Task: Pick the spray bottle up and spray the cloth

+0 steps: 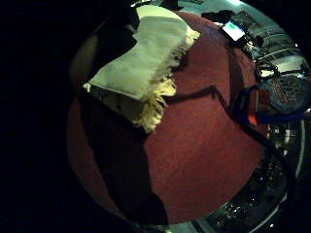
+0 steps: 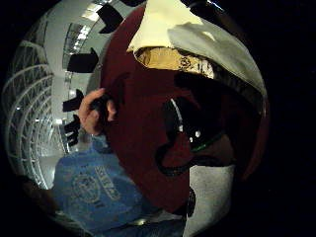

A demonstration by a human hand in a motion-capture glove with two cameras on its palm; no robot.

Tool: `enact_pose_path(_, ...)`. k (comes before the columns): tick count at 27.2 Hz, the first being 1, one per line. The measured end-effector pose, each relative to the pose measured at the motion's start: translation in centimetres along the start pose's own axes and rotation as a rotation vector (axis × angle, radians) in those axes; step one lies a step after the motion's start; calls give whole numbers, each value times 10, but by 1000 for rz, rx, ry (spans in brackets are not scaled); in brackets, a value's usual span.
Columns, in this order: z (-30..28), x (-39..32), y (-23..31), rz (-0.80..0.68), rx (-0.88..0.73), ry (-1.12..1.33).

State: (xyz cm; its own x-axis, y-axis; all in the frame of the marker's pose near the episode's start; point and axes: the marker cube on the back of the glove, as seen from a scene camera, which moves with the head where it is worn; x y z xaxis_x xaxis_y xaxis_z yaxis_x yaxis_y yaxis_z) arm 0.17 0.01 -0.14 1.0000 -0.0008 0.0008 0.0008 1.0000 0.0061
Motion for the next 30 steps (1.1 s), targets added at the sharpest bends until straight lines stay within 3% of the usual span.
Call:
enact_pose_path(22,-8,13,15,27,22,-16)
enact_pose_path(30,-25,29,47,89,164,-270)
